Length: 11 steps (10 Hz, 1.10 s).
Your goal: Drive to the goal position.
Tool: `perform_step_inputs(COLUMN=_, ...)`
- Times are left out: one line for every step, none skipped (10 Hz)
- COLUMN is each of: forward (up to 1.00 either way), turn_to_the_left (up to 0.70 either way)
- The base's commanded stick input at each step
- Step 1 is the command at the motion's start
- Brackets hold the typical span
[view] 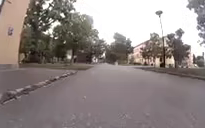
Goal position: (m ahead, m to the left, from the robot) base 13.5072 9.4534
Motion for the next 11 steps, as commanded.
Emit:
perform_step_inputs(forward=0.70, turn_to_the_left=0.00)
perform_step_inputs(forward=0.70, turn_to_the_left=-0.09)
perform_step_inputs(forward=0.70, turn_to_the_left=-0.35)
perform_step_inputs(forward=0.70, turn_to_the_left=-0.35)
perform_step_inputs(forward=0.70, turn_to_the_left=-0.35)
perform_step_inputs(forward=0.70, turn_to_the_left=-0.21)
perform_step_inputs(forward=0.70, turn_to_the_left=-0.14)
perform_step_inputs(forward=0.70, turn_to_the_left=-0.09)
perform_step_inputs(forward=0.70, turn_to_the_left=-0.03)
perform_step_inputs(forward=0.70, turn_to_the_left=0.00)
perform_step_inputs(forward=0.70, turn_to_the_left=0.00)
